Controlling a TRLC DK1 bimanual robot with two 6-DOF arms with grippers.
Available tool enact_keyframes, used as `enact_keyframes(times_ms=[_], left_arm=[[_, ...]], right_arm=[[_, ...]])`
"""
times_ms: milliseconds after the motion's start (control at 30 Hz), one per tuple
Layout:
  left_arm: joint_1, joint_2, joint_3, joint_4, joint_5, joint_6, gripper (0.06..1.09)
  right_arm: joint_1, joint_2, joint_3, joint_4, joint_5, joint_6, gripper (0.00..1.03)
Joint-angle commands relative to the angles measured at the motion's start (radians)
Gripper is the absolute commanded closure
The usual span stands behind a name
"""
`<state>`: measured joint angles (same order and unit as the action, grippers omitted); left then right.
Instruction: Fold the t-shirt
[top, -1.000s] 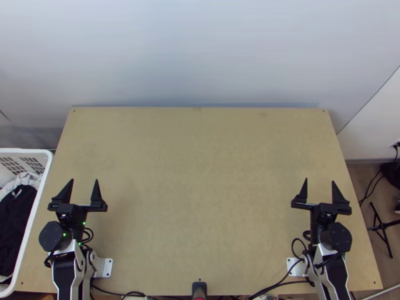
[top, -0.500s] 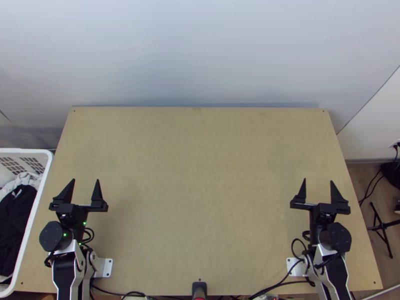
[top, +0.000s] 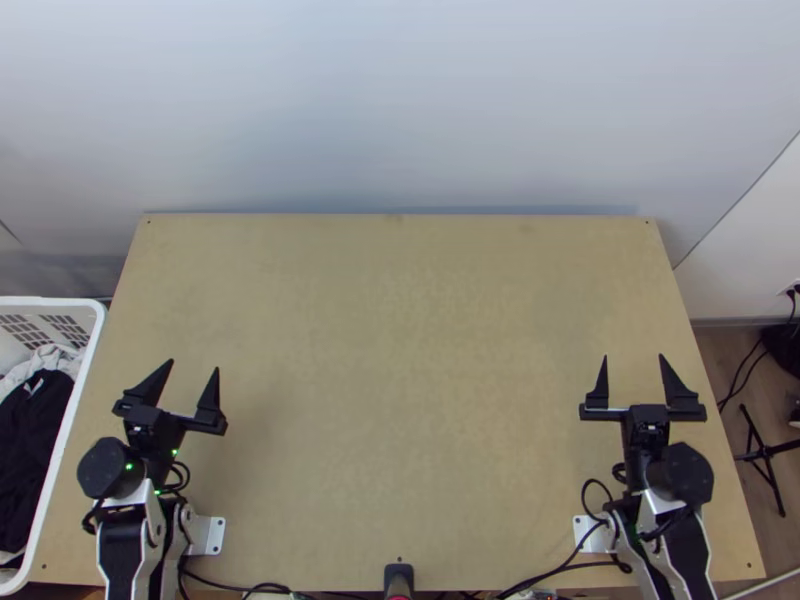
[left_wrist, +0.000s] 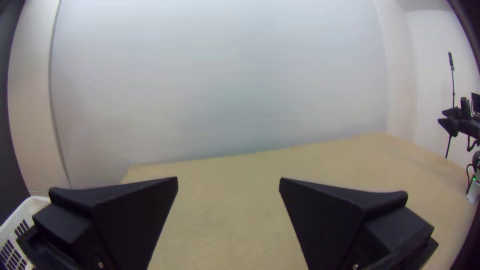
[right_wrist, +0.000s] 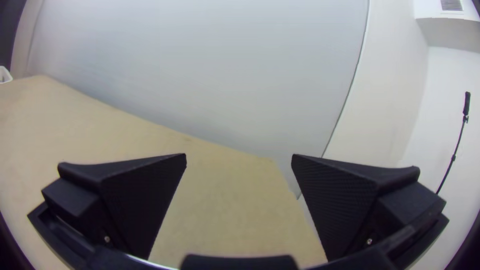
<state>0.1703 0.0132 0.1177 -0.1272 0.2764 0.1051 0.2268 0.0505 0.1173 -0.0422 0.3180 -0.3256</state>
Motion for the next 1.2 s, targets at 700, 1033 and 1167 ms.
enact_keyframes(times_ms=[700,1033,1167], left_arm=[[1.009,1.203,0.890,-0.577,0.225,0.769,0.11],[1.181,1.639,1.205,-0.670,0.081,0.987,0.11],[1.201,1.783,1.310,-0.707,-0.006,1.045,0.11]], right_arm=[[-0.089,1.026,1.176,-0.912,-0.321,0.252,0.05],[-0.106,1.105,1.249,-0.944,-0.316,0.207,0.04],[-0.089,1.108,1.257,-0.938,-0.310,0.237,0.05]])
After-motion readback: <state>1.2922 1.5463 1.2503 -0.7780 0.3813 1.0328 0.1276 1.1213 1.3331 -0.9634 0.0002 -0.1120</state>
